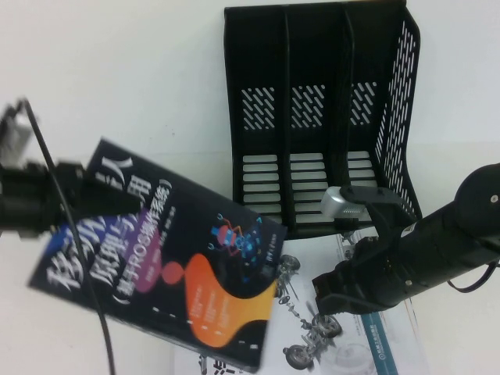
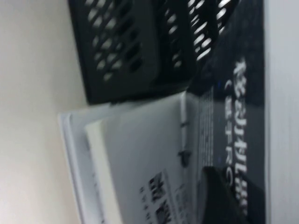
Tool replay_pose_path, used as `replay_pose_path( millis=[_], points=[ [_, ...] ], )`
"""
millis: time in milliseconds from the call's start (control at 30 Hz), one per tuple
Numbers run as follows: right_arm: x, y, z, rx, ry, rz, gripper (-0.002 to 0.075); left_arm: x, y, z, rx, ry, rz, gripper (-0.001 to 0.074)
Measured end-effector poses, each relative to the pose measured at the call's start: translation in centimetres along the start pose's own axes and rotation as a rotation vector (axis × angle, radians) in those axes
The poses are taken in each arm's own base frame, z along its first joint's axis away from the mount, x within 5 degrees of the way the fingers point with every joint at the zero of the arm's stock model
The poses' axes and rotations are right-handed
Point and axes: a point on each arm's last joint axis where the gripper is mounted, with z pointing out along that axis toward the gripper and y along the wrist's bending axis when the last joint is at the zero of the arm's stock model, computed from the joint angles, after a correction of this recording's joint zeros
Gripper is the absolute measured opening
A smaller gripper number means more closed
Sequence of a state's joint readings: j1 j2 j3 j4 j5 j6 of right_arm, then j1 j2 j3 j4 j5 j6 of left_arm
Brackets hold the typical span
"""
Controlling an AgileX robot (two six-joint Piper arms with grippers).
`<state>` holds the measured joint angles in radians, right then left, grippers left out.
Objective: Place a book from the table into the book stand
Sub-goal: Pick up the book with your left arm
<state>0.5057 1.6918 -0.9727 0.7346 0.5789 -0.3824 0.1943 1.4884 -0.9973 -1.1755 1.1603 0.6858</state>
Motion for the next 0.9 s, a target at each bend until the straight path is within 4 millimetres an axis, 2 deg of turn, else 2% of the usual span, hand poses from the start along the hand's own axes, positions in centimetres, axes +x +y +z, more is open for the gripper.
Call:
replay_pose_path(
  millis=[100,133,167,200,233,400,567,900],
  points=[
    [0.0,0.0,0.0,0.001,0.000,0.010,-0.0003,-0.9,-2.1,-1.4,-0.011,-0.040,0.033,0.0302],
    [0.0,0.0,0.0,0.001,0.000,0.010,-0.0003,-1.3,-2.9,-1.8,-0.008,-0.053,0.045,0.0267],
    [0.0,0.0,0.0,0.001,0.001,0.012,-0.0003,-1.7,-3.7,-2.2,-0.004,-0.068,0.048,0.0177],
    [0.0,0.0,0.0,0.002,0.001,0.010,-0.0003,-2.0,-4.4,-2.7,-0.002,-0.073,0.062,0.0120],
    [0.0,0.0,0.0,0.002,0.001,0.011,-0.0003,-2.2,-4.9,-3.0,-0.008,-0.077,0.072,0.0113],
    [0.0,0.0,0.0,0.003,-0.001,0.011,-0.0003,-3.2,-6.6,-4.2,-0.039,-0.099,0.101,0.0113],
    [0.0,0.0,0.0,0.004,0.000,0.011,-0.0003,-3.0,-6.3,-4.1,-0.101,-0.067,0.103,0.0113],
    [0.0,0.0,0.0,0.004,0.000,0.010,-0.0003,-3.0,-6.9,-3.8,-0.049,-0.066,0.091,0.0113]
  ],
)
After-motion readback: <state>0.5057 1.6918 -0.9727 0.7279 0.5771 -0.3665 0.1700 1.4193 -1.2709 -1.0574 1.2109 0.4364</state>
